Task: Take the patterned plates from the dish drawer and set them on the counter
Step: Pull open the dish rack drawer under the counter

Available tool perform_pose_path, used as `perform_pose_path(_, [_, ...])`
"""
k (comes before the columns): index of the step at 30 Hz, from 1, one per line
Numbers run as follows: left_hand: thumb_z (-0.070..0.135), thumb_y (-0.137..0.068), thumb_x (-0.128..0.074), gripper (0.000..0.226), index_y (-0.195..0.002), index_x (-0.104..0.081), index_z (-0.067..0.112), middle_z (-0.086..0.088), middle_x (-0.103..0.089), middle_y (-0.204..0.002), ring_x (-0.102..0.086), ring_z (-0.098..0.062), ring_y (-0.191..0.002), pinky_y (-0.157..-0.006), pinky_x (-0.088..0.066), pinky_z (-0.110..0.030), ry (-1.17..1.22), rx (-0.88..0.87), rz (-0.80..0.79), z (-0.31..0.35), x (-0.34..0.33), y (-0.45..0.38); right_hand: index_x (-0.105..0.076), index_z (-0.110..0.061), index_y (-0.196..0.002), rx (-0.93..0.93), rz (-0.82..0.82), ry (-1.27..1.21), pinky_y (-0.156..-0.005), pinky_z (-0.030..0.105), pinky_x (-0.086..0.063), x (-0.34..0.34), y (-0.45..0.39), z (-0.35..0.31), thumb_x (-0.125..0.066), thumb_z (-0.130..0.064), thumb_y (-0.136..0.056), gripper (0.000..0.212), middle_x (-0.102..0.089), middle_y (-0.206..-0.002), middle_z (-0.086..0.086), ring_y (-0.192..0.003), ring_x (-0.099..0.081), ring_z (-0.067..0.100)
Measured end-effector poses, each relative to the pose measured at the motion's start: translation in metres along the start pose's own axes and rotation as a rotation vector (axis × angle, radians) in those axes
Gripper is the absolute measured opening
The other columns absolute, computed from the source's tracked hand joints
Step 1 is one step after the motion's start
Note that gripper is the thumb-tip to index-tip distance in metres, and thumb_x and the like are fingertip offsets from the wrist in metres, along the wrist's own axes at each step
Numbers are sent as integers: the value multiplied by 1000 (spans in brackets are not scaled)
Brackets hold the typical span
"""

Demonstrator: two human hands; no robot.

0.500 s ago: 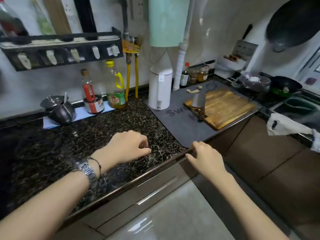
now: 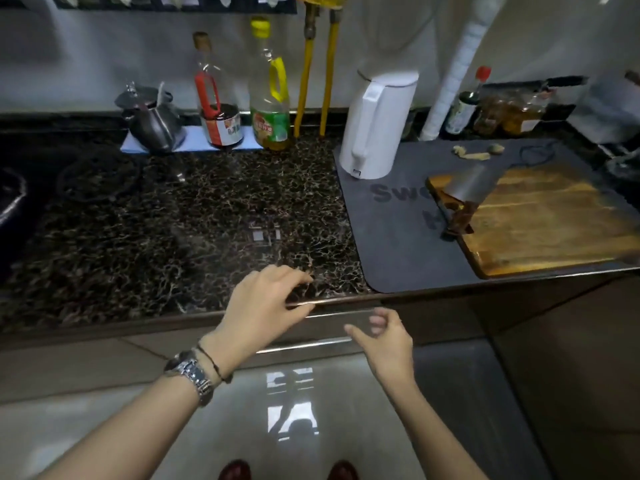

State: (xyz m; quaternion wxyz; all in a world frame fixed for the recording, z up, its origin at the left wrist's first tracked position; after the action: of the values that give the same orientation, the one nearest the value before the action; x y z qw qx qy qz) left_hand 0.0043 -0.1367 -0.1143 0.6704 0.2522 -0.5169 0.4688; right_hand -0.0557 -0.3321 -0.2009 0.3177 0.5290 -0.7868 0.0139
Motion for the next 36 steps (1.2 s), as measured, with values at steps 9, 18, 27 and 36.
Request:
perform_pose_path(9, [35,-71,-74,46,-114,-60,24,5,-63,-115,-55,-17,-110,-92,-38,-33,26,106,29,-38,-94,20,-22,-15,-143,-368,-113,-666,-105,40,-43,-87,-25,58,-82,-15,-69,95,-43,-130,6,-121,-49,21])
perform_pose_path(18, [33,-70,-76,54,-120,-60,23,-2,-59,-125,-51,-23,-115,-96,-38,-40,9,104,32,-69,-120,19,-8,-42,-140,-358,-46,-924,-82,32,-56,-123,-50,68,-84,-9,-65,112,-36,-132,6,-118,-52,22])
perform_pose_path(27, [35,-71,-74,52,-120,-58,30,5,-58,-125,-51,-16,-110,-89,-37,-34,-1,65,86,-78,-123,19,-20,-39,-134,-351,-11,-1087,-83,36,-57,-138,-57,76,-82,-2,-64,101,-41,-131,10,-118,-55,26])
perform_pose_path(36, [36,-68,-76,61,-125,-53,29,4,-54,-131,-46,-17,-114,-92,-27,-30,6,61,97,-79,-130,23,-32,-9,-129,-388,15,-1071,-96,46,-52,-137,-53,74,-78,1,-70,76,-45,-133,25,-123,-53,33])
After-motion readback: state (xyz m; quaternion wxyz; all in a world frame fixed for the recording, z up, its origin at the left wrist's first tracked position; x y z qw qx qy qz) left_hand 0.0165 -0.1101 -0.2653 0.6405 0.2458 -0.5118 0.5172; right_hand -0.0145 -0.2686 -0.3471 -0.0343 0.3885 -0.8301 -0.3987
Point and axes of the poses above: each hand's wrist, its own y-axis away from the middle knuckle, its own x-axis out of the back of the hand, z = x × y, the point moved 6 cm from there along -y, towards the middle knuckle
